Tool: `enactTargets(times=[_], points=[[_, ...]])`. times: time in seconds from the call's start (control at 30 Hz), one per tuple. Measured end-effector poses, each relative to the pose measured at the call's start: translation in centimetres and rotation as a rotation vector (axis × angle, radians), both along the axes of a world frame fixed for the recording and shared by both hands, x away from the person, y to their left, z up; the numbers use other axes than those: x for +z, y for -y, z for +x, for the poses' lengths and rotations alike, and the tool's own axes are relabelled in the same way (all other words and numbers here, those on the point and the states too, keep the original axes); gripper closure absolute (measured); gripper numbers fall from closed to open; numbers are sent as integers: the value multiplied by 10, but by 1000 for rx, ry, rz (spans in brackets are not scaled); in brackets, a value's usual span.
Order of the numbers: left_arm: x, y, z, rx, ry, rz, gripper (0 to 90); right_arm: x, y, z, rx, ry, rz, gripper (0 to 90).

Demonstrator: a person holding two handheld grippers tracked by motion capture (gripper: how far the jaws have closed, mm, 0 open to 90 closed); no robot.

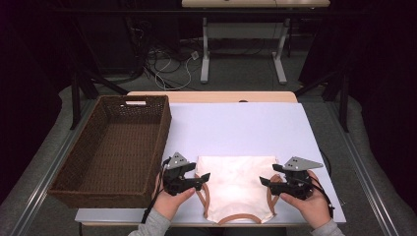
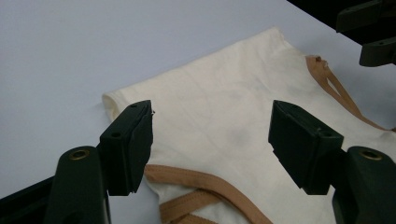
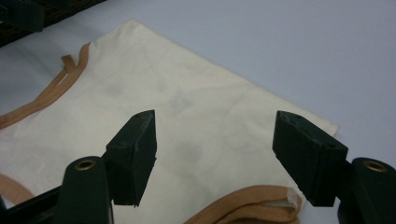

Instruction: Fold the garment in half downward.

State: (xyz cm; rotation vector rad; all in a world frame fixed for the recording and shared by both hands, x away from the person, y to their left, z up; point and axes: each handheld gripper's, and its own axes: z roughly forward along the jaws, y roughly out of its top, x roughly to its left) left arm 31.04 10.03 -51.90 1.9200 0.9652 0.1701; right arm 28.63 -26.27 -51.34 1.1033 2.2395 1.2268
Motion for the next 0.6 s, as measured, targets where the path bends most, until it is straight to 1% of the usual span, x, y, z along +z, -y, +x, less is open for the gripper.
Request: enactTargets(times=[0.03, 0.07, 0.1, 0.13, 0.23, 0.27, 0.3, 0.33, 0.37, 0.4, 0.43, 0.47, 0.5, 0.53, 0.6], points=[[1, 0, 2, 17, -12, -4, 311, 1, 0, 2, -6, -2, -4, 285], [2, 0, 3, 25, -14, -8, 305, 3, -1, 5, -15, -15, 1, 265], [2, 0, 5, 30, -9, -4, 295, 3, -1, 7, -19, -7, 7, 261], [3, 1, 7, 39, -5, 6, 281, 4, -1, 10, -22, -9, 1, 261], [4, 2, 13, 50, -10, 17, 236, 6, -2, 18, -27, -9, -2, 257], [4, 2, 15, 44, -19, 21, 229, 6, -2, 21, -32, -4, -8, 249], [4, 3, 17, 54, -23, 13, 210, 6, -2, 24, -40, 2, -14, 243], [4, 3, 19, 53, -20, 24, 193, 6, -2, 27, -45, 2, -17, 241], [3, 3, 21, 62, -15, 18, 182, 7, -2, 29, -55, -5, -22, 239], [3, 4, 23, 63, -27, 13, 173, 7, -2, 32, -60, 2, -24, 238], [2, 4, 25, 64, -27, 16, 161, 7, -1, 34, -66, 6, -30, 236], [2, 5, 27, 75, -27, 1, 153, 7, -1, 37, -73, -1, -31, 235], [2, 5, 29, 79, -29, 1, 153, 6, -1, 39, -80, -7, -28, 235], [1, 5, 31, 83, -30, -1, 153, 6, -1, 41, -82, -2, -33, 234], [0, 6, 35, 88, -19, 9, 150, 6, -1, 45, -87, -4, -30, 234]])
